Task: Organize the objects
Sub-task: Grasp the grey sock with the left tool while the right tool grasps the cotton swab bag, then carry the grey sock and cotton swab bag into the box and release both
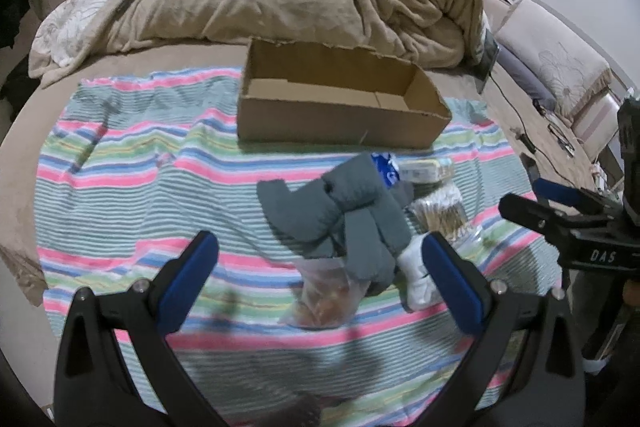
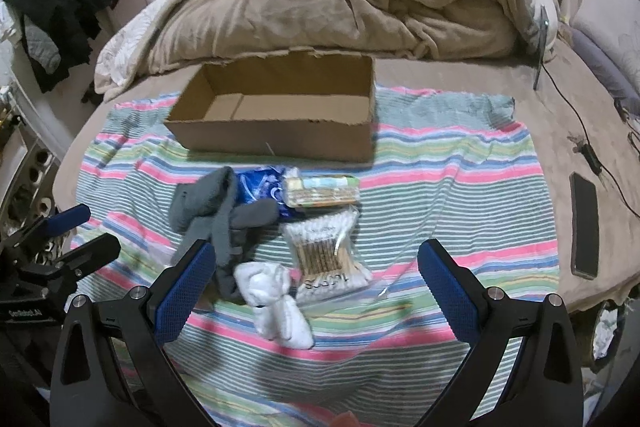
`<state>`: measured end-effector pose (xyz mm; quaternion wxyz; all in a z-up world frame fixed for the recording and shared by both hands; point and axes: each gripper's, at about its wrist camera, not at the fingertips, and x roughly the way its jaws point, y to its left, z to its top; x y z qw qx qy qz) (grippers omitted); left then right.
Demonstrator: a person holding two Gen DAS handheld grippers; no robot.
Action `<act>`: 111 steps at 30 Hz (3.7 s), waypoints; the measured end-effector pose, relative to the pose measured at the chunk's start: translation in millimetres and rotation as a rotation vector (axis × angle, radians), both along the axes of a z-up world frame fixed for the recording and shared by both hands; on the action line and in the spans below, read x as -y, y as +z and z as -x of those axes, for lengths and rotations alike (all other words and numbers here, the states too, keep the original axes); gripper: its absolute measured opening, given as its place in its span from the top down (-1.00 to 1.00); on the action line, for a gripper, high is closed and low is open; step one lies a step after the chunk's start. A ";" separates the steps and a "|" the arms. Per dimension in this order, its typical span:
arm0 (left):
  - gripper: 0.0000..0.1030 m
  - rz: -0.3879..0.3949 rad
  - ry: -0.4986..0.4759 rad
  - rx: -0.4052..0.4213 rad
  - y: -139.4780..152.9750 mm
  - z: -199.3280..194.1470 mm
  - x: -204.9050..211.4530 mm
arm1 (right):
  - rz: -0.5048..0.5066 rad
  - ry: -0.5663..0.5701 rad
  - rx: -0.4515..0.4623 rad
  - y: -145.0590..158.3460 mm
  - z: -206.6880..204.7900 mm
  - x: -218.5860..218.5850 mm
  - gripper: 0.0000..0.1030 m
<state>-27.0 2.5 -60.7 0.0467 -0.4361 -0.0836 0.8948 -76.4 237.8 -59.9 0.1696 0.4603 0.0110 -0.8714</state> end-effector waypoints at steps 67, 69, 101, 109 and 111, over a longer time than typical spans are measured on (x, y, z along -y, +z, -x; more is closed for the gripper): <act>0.05 -0.121 -0.136 -0.107 27.8 52.2 -0.8 | 0.106 0.045 -0.084 16.1 24.5 -12.0 0.20; 0.05 -0.122 -0.134 -0.119 32.5 54.7 -1.5 | 0.111 0.045 -0.100 21.6 29.1 -12.7 0.20; 0.04 -0.135 -0.030 -0.130 9.7 184.9 -33.4 | 0.189 0.090 -0.177 43.9 133.1 8.4 0.20; -0.01 -0.207 0.011 0.001 -35.7 222.5 -59.3 | 0.210 0.029 -0.138 27.8 158.9 -4.5 0.20; -0.05 -0.234 0.016 0.043 -49.9 228.0 -62.5 | 0.207 0.021 -0.130 23.8 162.3 -6.2 0.20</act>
